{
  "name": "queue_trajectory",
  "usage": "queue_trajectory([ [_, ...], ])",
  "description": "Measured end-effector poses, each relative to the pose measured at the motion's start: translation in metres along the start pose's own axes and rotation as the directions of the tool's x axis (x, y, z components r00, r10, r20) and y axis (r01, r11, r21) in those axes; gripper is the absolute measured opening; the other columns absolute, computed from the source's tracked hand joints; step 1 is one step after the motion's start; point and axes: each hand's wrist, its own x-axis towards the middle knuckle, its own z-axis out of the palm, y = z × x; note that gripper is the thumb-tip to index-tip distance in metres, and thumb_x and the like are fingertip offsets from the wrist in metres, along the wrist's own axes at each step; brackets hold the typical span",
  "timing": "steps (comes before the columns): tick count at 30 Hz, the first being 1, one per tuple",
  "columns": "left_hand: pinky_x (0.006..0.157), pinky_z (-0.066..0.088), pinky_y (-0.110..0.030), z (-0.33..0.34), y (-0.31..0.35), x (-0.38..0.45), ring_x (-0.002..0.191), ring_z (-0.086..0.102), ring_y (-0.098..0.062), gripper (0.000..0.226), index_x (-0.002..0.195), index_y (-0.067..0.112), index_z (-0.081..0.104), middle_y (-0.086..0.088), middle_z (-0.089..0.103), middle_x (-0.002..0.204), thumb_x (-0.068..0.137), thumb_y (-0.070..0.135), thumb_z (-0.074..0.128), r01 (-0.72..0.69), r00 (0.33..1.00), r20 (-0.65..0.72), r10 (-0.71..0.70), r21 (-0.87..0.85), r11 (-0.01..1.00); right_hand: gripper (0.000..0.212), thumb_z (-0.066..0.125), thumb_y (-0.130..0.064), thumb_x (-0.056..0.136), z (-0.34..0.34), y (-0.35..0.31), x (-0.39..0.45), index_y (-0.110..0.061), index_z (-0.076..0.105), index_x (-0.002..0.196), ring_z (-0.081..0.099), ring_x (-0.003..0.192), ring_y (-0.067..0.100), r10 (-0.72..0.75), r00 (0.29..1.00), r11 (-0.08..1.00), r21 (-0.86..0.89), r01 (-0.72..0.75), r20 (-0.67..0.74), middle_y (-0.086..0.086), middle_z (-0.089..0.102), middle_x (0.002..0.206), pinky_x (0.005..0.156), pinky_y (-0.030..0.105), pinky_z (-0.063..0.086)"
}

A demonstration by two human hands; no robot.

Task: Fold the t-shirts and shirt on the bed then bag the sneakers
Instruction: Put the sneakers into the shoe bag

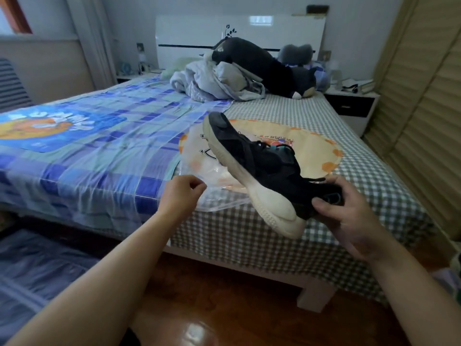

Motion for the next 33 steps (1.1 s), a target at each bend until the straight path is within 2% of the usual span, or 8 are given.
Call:
queue_trajectory([
  [3,0.066,0.045,-0.024,-0.006,0.008,0.013,0.079,0.064,-0.008,0.011,0.089,0.016,0.078,0.009,0.068,0.076,0.092,0.025,0.072,0.144,0.989,-0.01,-0.148,-0.175,0.974,0.063,0.099,-0.044,0.046,-0.012,-0.003,-0.012,-0.016,0.066,0.092,0.072,0.098,0.025,0.031,0.998,1.0,-0.009,-0.03,0.057,0.007,0.073,0.101,0.076,0.03,0.06],
  [7,0.057,0.036,-0.027,-0.01,0.012,0.02,0.059,0.047,-0.01,0.023,0.064,0.011,0.066,-0.001,0.056,0.059,0.087,0.012,0.07,0.176,0.983,-0.018,-0.184,-0.201,0.963,0.022,0.075,-0.011,0.072,-0.022,-0.015,-0.028,-0.009,0.06,0.089,0.07,0.089,0.023,0.056,0.994,0.998,-0.032,-0.053,0.092,0.009,0.067,0.093,0.072,0.027,0.059],
  [11,0.076,0.044,-0.027,-0.015,0.017,0.024,0.084,0.065,-0.011,0.014,0.095,0.012,0.08,0.0,0.073,0.086,0.091,0.024,0.074,0.117,0.985,-0.087,-0.147,-0.283,0.952,0.017,0.069,-0.014,0.074,-0.026,-0.02,-0.037,-0.019,0.059,0.087,0.068,0.088,0.018,0.05,0.997,0.961,-0.276,-0.03,0.064,-0.004,0.065,0.089,0.069,0.028,0.057],
  [14,0.082,0.042,-0.029,-0.015,0.027,0.018,0.094,0.063,-0.015,0.014,0.098,0.019,0.079,0.006,0.072,0.092,0.094,0.029,0.071,-0.069,0.985,-0.161,0.053,-0.09,0.994,0.023,0.072,-0.006,0.084,-0.024,-0.024,-0.04,-0.026,0.06,0.09,0.069,0.094,0.015,0.03,1.0,0.922,-0.386,-0.024,0.01,-0.012,0.066,0.092,0.07,0.029,0.057],
  [17,0.081,0.041,-0.038,-0.01,0.041,0.005,0.101,0.056,-0.026,0.007,0.094,0.02,0.078,0.002,0.07,0.101,0.092,0.025,0.072,-0.362,0.883,-0.23,0.408,0.217,0.906,0.022,0.07,-0.007,0.091,-0.011,-0.03,-0.043,-0.024,0.059,0.1,0.066,0.094,0.003,-0.048,0.998,0.852,-0.523,0.026,-0.029,-0.015,0.065,0.097,0.07,0.021,0.057],
  [21,0.086,0.047,-0.043,0.001,0.061,-0.012,0.103,0.06,-0.028,0.006,0.095,0.016,0.073,0.0,0.069,0.105,0.094,0.02,0.069,-0.528,0.808,-0.16,0.567,0.229,0.818,0.025,0.074,-0.013,0.089,0.02,-0.029,-0.041,-0.029,0.058,0.101,0.064,0.092,-0.004,-0.16,0.984,0.808,-0.583,0.083,-0.081,-0.015,0.064,0.097,0.069,0.019,0.058],
  [29,0.08,0.045,-0.025,0.009,0.074,-0.035,0.091,0.063,-0.011,0.006,0.103,0.017,0.063,0.007,0.069,0.098,0.102,0.015,0.057,-0.442,0.881,-0.223,0.416,-0.077,0.894,0.029,0.073,-0.026,0.089,0.074,-0.003,-0.023,-0.034,0.05,0.103,0.061,0.093,0.013,-0.269,0.96,0.602,-0.791,0.106,-0.075,-0.012,0.061,0.098,0.077,0.04,0.059],
  [33,0.083,0.048,-0.033,0.003,0.072,-0.035,0.098,0.063,-0.014,0.009,0.105,0.018,0.06,0.006,0.067,0.105,0.103,0.021,0.051,-0.454,0.869,-0.254,0.424,-0.068,0.889,0.028,0.071,-0.026,0.091,0.092,0.001,-0.011,-0.031,0.048,0.106,0.06,0.092,0.016,-0.313,0.945,0.592,-0.797,0.118,-0.092,-0.011,0.059,0.098,0.078,0.038,0.056],
])
